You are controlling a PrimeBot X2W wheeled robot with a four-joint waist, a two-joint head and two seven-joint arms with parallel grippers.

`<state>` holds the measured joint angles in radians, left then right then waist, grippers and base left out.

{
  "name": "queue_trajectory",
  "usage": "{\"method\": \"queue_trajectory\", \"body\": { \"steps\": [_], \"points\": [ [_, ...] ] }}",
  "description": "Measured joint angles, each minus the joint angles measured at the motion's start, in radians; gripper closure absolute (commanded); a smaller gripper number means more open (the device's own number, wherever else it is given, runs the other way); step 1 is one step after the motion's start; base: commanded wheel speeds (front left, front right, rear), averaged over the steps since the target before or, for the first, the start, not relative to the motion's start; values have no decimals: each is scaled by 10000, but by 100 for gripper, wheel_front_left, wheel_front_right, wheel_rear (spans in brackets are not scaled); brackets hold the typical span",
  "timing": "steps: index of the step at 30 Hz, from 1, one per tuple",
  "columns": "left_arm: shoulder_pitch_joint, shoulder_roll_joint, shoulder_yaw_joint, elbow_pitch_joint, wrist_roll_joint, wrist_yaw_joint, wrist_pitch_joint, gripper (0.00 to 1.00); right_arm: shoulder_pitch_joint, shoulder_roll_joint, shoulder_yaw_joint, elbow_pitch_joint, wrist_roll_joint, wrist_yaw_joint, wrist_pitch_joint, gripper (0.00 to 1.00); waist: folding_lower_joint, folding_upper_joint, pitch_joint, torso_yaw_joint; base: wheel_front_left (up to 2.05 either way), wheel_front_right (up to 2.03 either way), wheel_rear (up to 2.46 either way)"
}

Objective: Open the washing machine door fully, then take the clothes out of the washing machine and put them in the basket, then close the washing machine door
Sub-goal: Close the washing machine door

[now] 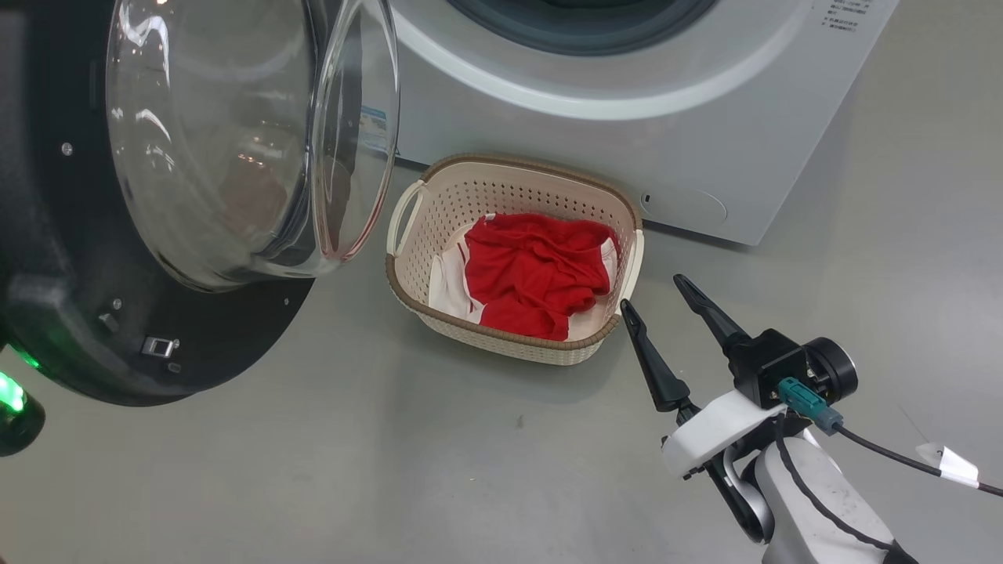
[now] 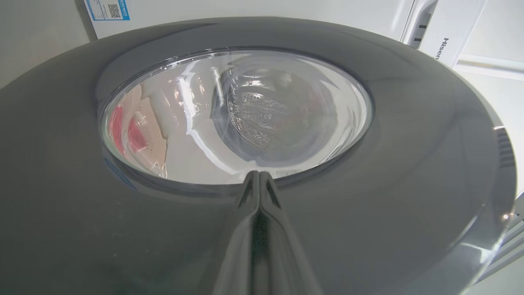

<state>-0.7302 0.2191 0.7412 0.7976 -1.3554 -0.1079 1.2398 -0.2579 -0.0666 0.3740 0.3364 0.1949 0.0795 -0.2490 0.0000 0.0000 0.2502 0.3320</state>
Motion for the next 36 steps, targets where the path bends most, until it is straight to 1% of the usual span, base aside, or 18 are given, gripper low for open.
{"method": "queue_trajectory", "body": {
  "steps": [10,27,36],
  "points": [
    [360,-577,-17,-606,-385,-31,514,100,2,6,-4,-21,46,-25,0,0,0,0,21,-22,0,0,0],
    [988,-1467,-213,-1883,-500,-31,970,100,4,19,-4,-79,69,-31,0,0,0,0,41,-146,0,0,0],
    [1257,-1733,-362,-2615,-514,59,1143,100,5,25,-4,-90,73,-31,0,0,0,0,42,-175,0,0,0]
  ]
}}
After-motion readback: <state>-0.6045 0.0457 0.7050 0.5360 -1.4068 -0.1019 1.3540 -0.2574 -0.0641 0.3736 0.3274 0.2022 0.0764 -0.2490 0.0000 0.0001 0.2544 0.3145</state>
